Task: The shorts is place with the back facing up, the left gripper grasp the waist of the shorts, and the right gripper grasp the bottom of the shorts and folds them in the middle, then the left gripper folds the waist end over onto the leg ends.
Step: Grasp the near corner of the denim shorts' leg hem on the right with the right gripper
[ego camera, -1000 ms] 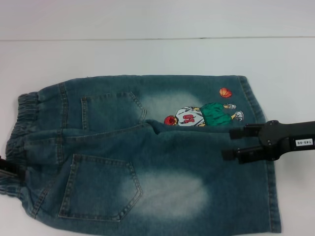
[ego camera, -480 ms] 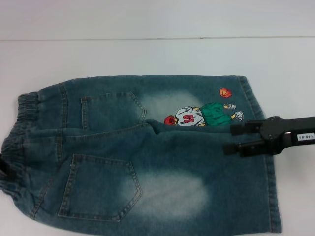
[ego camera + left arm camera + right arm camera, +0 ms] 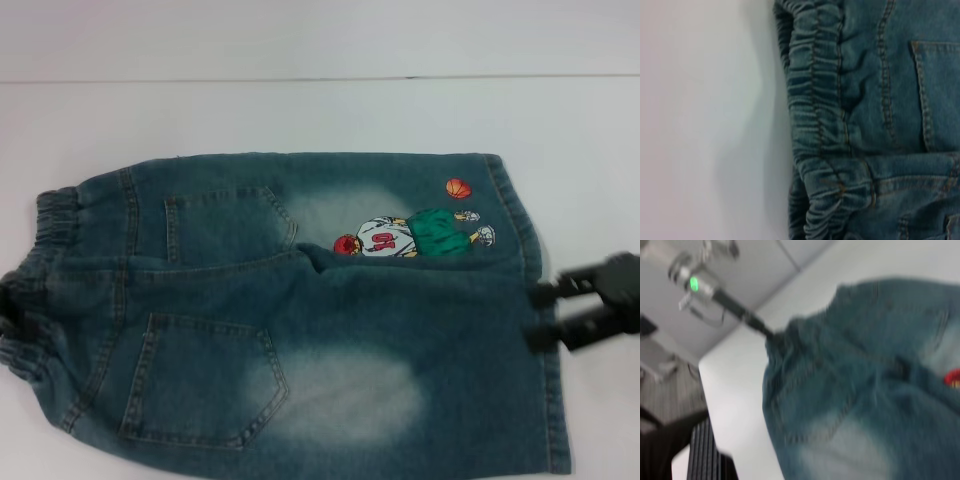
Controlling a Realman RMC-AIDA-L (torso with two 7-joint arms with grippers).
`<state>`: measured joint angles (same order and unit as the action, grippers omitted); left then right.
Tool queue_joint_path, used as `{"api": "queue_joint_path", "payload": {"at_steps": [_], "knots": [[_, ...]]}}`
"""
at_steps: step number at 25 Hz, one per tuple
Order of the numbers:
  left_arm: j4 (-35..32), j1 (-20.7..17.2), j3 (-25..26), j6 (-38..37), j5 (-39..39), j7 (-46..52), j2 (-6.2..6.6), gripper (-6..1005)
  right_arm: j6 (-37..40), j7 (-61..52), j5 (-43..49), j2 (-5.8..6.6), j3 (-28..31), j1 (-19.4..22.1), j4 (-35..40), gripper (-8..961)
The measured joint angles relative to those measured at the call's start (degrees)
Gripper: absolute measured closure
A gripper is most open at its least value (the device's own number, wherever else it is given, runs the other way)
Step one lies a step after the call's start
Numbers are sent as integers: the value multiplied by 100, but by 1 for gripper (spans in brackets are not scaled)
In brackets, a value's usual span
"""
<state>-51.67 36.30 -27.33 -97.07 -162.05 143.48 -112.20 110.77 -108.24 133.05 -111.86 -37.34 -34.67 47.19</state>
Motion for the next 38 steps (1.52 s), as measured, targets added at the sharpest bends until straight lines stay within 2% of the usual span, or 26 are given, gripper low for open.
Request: {"api": "queue_joint_path", "payload": {"at_steps": [8,14,22,38], "knots": [[137,93,2,169,36,32,1,968,260,-23,1195,32,-89,-78,97,9],[155,95,11,178,319,39,10,969,303,-163,1773,3,-513,-86,35,9],[195,114,35,182,409,49,15,969,284,-222,1822,-17,-901,-201,-290,9],[238,103,35,258,505,31,15,968,-99,-325,1967,-53,-1219,-462,-829,9]]}}
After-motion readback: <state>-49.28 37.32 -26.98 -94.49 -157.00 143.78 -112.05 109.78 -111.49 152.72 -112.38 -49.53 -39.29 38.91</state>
